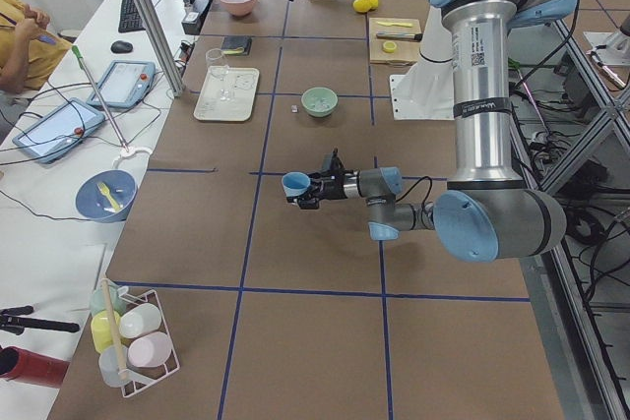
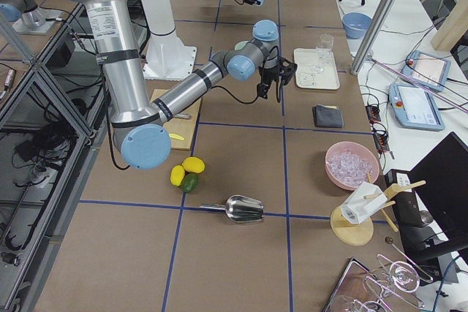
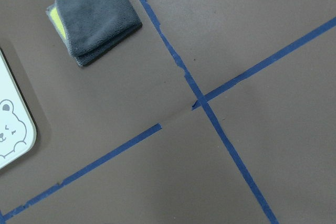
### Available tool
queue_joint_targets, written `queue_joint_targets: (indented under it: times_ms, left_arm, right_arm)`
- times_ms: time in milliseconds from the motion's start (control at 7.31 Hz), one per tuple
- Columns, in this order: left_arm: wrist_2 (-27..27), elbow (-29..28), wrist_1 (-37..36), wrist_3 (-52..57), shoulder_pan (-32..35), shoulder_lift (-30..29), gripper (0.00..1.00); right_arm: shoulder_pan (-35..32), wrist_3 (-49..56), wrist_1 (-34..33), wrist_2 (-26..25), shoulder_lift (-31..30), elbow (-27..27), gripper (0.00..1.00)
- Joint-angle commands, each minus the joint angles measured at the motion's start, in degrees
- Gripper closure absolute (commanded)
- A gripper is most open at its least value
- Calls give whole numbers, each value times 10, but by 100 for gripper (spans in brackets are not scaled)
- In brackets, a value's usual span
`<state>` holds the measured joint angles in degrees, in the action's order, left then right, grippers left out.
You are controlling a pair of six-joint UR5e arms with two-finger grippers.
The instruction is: Pour ice into bowl
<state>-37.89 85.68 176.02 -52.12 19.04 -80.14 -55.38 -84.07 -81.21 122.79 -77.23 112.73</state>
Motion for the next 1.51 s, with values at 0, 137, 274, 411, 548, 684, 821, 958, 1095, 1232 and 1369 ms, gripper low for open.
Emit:
queue_joint_targets:
  times_ms: [0,137,274,411,548,684,821,958,1095,1232,1369]
  left_arm:
    - [7,-17,-1,-73,-1,4,100]
    - [7,-40,-1,-127,-6,3,100]
    - [6,-44,-2,-146,-8,3,100]
    - [7,-54,-5,-155,-11,3,100]
    - [8,-60,-6,-162,-18,3,100]
    - [12,-61,-9,-163,-23,3,100]
    - [12,-63,-10,-163,-26,3,100]
    - [18,-63,-10,-163,-32,3,100]
    - [26,-63,-10,-163,-42,3,100]
    - [26,-64,-11,-163,-45,3,100]
    - [26,-64,-11,-163,-50,3,100]
  right_arm:
    - [1,1,0,0,1,-1,0]
    - [1,1,0,0,1,-1,0]
    - [1,1,-1,0,1,-1,0]
    - [1,1,-1,-2,1,-1,0]
    - [1,2,-1,-2,1,-1,0]
    - [1,2,-1,-1,4,0,0]
    - [1,1,-1,-2,6,0,0]
    - [1,1,-1,-2,6,0,0]
    - [1,1,-1,-1,6,2,0]
    - [1,1,-1,2,6,4,0]
    - [1,1,-1,2,6,4,0]
